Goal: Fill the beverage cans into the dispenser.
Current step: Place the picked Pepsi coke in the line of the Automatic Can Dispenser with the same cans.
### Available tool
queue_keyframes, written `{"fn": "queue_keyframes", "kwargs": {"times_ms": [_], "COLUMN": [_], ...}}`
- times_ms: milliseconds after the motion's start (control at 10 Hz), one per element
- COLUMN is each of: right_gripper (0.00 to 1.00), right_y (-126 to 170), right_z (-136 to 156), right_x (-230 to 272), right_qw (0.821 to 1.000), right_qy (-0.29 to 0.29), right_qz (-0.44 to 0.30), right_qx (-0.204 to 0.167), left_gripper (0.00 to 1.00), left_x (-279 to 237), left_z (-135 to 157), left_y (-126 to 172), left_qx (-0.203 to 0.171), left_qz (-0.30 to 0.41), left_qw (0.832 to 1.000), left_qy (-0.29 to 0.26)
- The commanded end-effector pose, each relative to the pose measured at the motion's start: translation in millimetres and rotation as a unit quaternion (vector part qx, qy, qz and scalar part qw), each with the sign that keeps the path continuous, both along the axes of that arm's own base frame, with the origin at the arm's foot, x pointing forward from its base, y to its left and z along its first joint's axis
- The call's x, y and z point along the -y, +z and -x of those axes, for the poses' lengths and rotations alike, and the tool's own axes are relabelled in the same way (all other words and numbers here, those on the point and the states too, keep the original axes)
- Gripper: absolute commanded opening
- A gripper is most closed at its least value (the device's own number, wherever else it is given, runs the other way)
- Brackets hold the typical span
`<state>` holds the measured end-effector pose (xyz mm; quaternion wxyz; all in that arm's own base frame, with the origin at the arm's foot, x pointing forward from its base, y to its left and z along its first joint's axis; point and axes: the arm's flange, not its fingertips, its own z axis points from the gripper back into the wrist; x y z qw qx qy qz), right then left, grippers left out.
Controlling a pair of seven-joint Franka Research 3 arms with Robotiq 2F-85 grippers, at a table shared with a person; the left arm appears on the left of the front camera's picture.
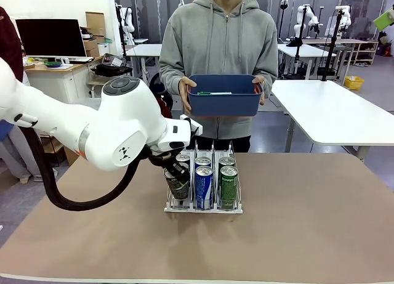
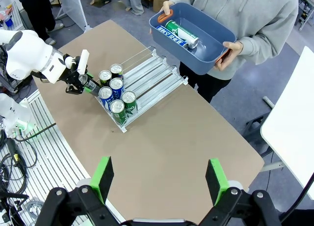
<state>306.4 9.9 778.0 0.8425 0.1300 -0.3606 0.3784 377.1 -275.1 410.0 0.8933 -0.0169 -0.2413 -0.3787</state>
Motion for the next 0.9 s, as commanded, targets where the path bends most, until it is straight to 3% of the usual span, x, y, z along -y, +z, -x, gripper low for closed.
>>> {"fn": "queue_keyframes", "kwargs": {"times_ms": [0, 800], "right_gripper": [1.00, 1.00], "right_y": [0.0, 0.0], "right_z": [0.3, 0.3], "right_x": [-0.3, -0.3], "right_qw": [1.000, 1.000], "right_qy": [0.001, 0.001], "right_qz": [0.000, 0.000], "right_qx": [0.000, 0.000], "left_gripper": [0.58, 0.58], "left_x": [9.0, 17.1], "left_z": [-22.8, -36.5], "left_y": [-5.0, -32.7], "left_qx": [0.042, -0.028], "left_qz": [-0.006, -0.066], "left_qw": [0.999, 0.997], "left_qy": [0.031, 0.040]}}
